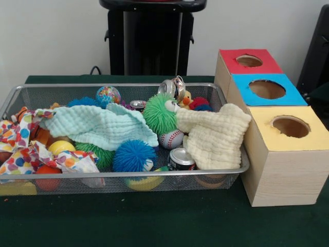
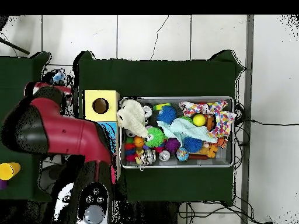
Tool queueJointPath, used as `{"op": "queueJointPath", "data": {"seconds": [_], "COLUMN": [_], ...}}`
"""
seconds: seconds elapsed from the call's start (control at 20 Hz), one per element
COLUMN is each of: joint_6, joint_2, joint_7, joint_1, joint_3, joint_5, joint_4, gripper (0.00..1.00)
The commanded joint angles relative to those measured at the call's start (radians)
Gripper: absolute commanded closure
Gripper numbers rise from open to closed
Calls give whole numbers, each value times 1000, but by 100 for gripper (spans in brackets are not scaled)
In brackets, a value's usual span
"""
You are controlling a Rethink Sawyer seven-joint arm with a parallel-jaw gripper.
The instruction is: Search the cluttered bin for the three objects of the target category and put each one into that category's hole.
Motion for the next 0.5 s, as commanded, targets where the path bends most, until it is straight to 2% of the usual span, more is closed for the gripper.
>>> {"op": "queueJointPath", "data": {"seconds": [0.05,0.15,0.5], "joint_6": [74,91,159], "joint_2": [5,11,49], "joint_7": [-10,0,85], "joint_1": [-50,-43,50], "joint_3": [147,148,93], "joint_5": [-135,-153,-174], "joint_4": [64,34,-70], "gripper": [100,100,100]}}
